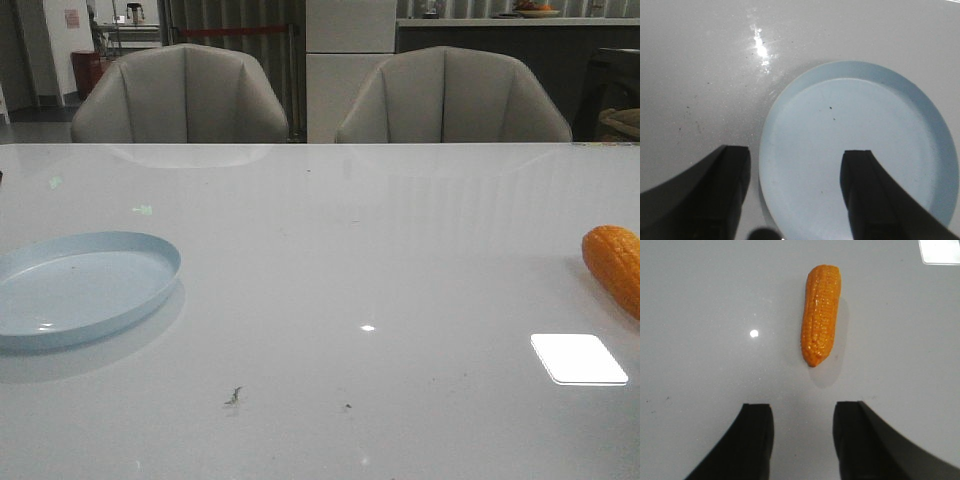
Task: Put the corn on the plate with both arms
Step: 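Lower the left gripper onto the rim of the light blue plate and grasp it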
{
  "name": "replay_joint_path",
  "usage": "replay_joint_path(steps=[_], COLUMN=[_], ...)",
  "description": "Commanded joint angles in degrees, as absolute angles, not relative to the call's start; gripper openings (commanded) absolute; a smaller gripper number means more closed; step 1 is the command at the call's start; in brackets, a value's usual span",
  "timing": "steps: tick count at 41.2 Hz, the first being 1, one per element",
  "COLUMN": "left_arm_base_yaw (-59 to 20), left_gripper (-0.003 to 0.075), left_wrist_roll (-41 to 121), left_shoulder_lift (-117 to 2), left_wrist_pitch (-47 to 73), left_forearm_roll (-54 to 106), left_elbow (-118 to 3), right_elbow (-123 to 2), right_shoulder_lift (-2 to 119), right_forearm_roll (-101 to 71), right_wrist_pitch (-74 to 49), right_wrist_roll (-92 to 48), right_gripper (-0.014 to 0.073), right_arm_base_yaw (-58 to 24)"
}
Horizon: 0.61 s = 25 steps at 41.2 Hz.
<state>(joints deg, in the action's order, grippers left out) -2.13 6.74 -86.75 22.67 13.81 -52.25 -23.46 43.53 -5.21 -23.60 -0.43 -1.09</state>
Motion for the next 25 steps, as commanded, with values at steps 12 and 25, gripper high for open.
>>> replay_joint_path(steps=[12, 25], left_arm_base_yaw=[-1.0, -1.0], left_gripper=[0.0461, 0.0461], left_wrist_roll=[5.6, 5.6], left_shoulder_lift=[-101.7, -106.1], left_wrist_pitch=[28.8, 30.5], left_forearm_roll=[14.5, 12.8], left_elbow=[-67.9, -69.8], right_elbow=[-25.7, -25.7], right_shoulder_lift=[44.2, 44.2], right_forearm_roll=[-6.4, -6.4], right_wrist_pitch=[-19.9, -19.9], right_wrist_roll=[-0.4, -0.4], right_gripper=[0.0404, 0.0404], right_arm_base_yaw=[-0.9, -0.9])
